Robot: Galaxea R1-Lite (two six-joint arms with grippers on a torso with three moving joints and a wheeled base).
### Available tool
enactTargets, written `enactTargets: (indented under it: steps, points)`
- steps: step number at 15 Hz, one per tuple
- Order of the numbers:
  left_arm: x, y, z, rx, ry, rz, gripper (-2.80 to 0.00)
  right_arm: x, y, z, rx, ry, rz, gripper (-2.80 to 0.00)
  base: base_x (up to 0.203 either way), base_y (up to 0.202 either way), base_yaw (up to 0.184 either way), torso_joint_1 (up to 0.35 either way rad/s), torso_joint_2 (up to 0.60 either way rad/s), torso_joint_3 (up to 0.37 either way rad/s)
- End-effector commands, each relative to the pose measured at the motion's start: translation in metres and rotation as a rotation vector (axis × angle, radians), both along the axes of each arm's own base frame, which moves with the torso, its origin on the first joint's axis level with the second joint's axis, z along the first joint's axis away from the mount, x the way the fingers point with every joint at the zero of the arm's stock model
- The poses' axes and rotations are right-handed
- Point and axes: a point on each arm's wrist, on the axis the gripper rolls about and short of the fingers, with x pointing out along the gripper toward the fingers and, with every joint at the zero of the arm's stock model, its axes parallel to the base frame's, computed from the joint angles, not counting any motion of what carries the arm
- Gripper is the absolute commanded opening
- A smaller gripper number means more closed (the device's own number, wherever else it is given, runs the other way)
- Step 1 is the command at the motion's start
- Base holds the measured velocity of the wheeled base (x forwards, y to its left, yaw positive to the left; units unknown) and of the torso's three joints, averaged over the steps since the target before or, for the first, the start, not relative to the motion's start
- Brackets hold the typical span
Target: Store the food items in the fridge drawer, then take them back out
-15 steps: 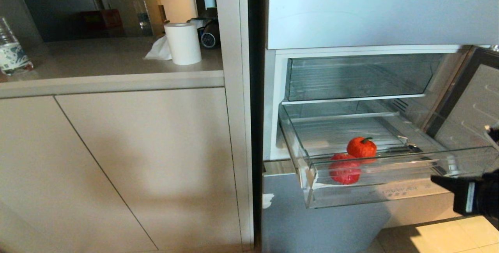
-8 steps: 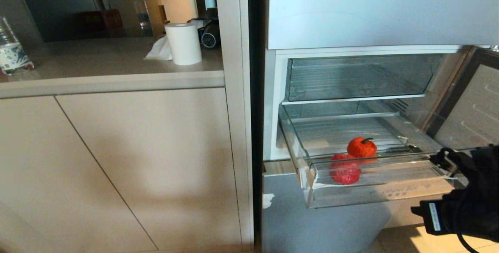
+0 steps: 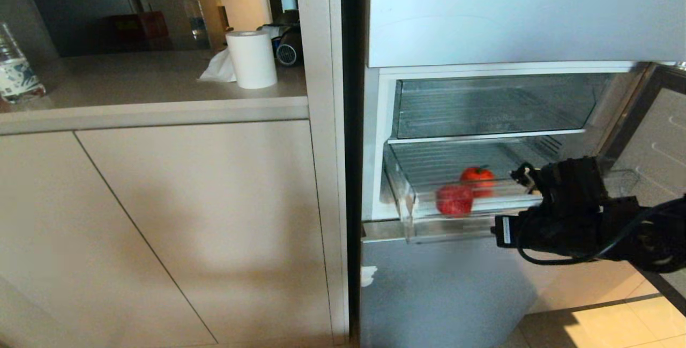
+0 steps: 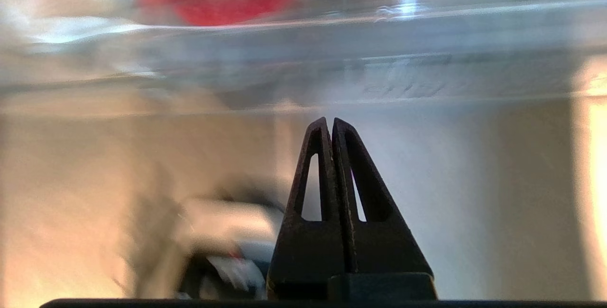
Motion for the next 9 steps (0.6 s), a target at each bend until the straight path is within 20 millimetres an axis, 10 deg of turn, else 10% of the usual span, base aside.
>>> enactTargets:
  steps: [1,9]
  points:
    - [0.0,0.0,0.0,0.0,0.002,0.001,-2.8,0.03,0.009,-0.006,0.114,-0.137,-0.017,-2.8,0.0,0.0,0.0,0.0,0.0,0.0]
    - [0.0,0.0,0.0,0.0,0.001,0.001,-2.8,-0.08,-0.013,0.05,0.213,-0.297,-0.027,-2.8,0.0,0.0,0.0,0.0,0.0,0.0]
